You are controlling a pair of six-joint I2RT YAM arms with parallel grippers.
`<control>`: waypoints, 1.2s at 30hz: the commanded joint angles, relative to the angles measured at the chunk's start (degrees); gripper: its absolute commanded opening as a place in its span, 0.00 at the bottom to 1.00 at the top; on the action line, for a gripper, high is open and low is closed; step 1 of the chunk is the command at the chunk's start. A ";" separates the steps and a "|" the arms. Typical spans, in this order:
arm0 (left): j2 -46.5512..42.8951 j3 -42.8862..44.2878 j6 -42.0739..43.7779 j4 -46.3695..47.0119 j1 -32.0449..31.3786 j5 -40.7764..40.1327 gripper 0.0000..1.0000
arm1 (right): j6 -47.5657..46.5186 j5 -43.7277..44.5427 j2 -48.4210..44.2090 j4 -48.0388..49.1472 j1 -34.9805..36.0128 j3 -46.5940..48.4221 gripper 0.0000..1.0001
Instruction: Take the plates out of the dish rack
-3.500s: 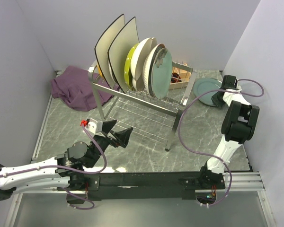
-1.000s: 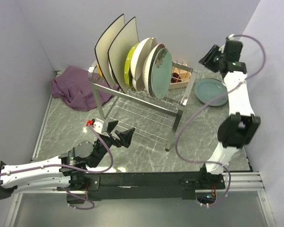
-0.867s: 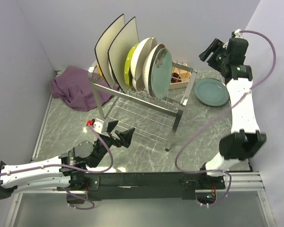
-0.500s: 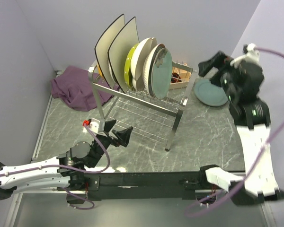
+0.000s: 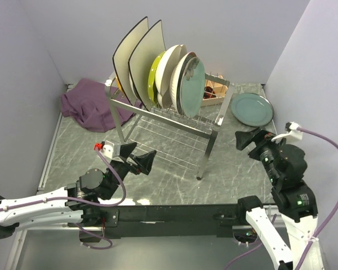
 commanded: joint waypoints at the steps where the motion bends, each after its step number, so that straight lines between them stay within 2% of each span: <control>1: -0.45 2.30 -1.66 -1.11 -0.16 -1.14 0.99 | 1.84 -2.37 -1.68 1.61 0.38 -5.71 1.00; 6: -0.19 11.08 -4.12 -11.45 -0.16 -1.92 0.99 | 4.47 -4.75 -5.72 5.30 0.29 -13.44 1.00; 10: 1.39 22.05 -4.92 -19.01 -0.16 -3.51 0.99 | 5.36 -3.78 -5.12 4.78 0.29 -13.89 1.00; 13: 3.76 28.38 -4.22 -23.24 -0.16 -5.44 0.99 | 7.20 0.52 -3.45 2.24 0.21 -12.67 1.00; 18: 12.45 39.01 0.79 -27.65 -0.16 -10.71 0.99 | 5.80 -0.08 -5.10 3.10 0.29 -15.47 1.00; 22: 21.67 46.68 4.04 -31.78 -0.16 -12.30 0.97 | 4.13 -5.00 -7.22 5.65 0.47 -16.44 1.00; 24: 23.53 50.01 6.75 -31.70 -0.08 -13.36 0.95 | 3.60 -6.06 -7.75 6.62 0.47 -17.58 1.00; 31: 28.37 58.11 12.66 -31.44 2.56 -8.18 0.88 | 2.02 -13.71 -8.54 11.19 0.38 -20.83 1.00; 36: 28.99 63.29 11.00 -33.54 2.56 -1.85 0.83 | 1.67 -13.98 -9.24 11.72 0.47 -21.10 1.00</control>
